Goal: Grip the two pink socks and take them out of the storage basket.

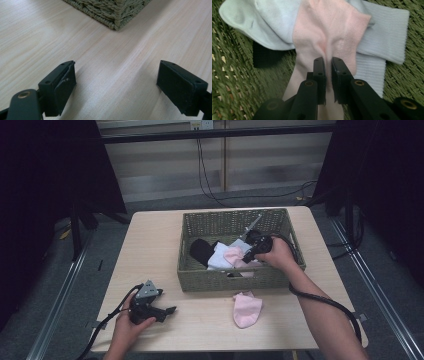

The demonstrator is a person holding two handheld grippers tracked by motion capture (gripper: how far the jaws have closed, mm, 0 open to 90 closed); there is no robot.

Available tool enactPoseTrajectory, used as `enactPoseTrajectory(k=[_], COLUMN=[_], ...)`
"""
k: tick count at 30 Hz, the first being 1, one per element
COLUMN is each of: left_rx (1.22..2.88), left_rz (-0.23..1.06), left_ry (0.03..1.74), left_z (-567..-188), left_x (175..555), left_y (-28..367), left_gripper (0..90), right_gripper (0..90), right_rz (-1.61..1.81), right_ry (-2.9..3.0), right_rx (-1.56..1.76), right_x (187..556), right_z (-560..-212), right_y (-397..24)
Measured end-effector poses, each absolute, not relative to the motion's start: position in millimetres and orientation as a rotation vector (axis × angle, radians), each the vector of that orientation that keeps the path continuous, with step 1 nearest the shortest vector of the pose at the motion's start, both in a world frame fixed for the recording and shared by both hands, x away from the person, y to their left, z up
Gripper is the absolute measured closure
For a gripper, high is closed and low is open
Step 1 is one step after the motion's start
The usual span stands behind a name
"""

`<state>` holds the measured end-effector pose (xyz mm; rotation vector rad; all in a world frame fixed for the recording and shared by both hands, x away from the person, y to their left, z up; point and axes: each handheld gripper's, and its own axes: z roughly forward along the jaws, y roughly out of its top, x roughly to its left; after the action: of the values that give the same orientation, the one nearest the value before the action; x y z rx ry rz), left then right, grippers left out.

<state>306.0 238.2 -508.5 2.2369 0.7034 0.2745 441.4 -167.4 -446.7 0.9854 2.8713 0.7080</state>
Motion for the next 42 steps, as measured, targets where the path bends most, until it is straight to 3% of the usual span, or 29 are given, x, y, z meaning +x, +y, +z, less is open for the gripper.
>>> enactPoseTrajectory(k=[42], left_rx=[2.234], left_rz=[0.28], left_ry=[0.702], left_z=[-508], left_x=[306], left_y=[238], left_gripper=[15.1], right_gripper=[82.6], right_rz=[0.813], right_ry=[2.834], right_rx=[0.948], right_x=[436], right_z=[-346], right_y=[-192])
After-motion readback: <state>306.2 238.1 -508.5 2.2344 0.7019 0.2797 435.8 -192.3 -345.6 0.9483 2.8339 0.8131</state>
